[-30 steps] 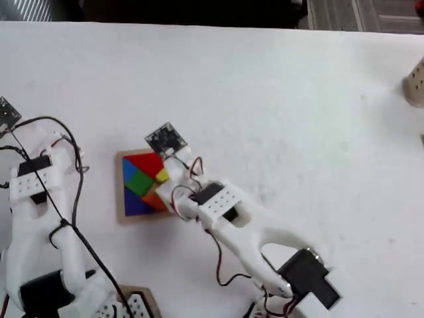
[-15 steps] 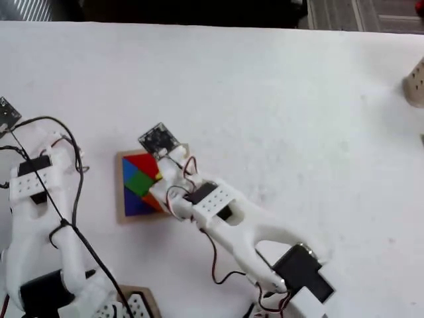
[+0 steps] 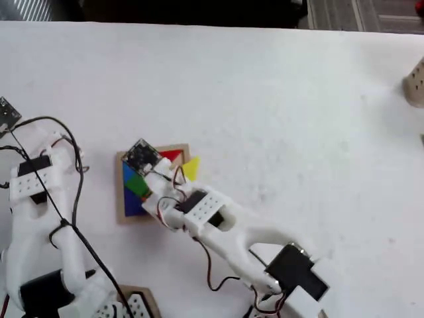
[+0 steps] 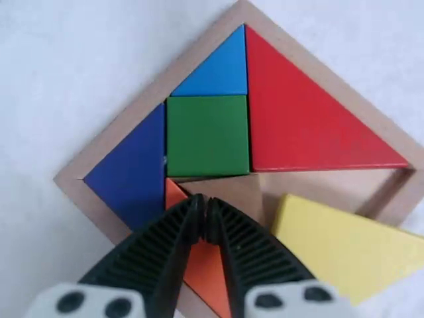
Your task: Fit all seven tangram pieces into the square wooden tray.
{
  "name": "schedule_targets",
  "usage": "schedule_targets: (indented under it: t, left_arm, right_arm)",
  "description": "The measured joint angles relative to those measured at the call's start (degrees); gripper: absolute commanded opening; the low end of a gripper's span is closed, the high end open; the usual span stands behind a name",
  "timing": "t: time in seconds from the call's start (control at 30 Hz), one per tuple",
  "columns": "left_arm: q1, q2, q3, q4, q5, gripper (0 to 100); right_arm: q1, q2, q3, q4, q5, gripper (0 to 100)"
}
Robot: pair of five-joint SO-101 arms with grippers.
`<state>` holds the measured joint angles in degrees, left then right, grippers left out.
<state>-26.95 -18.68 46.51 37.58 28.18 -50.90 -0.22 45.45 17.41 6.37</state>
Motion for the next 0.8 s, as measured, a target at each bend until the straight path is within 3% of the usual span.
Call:
schedule_targets:
  t: [0.27,0.6,0.8]
  left_arm:
    - [0.0,0.0,0.0,0.0,0.0,2]
    - [0.0,0.0,0.0,0.0,0.0,2]
    - [0.0,0.0,0.0,0.0,0.0,2]
  right_arm:
    - [1.1,-0.9,-0.1,2.9,0.0,1.8]
    - [2.9,-20.9,0.7,23.5,0.5,1.8]
    - [10.1,-19.7,3.3,21.2,0.5,1.8]
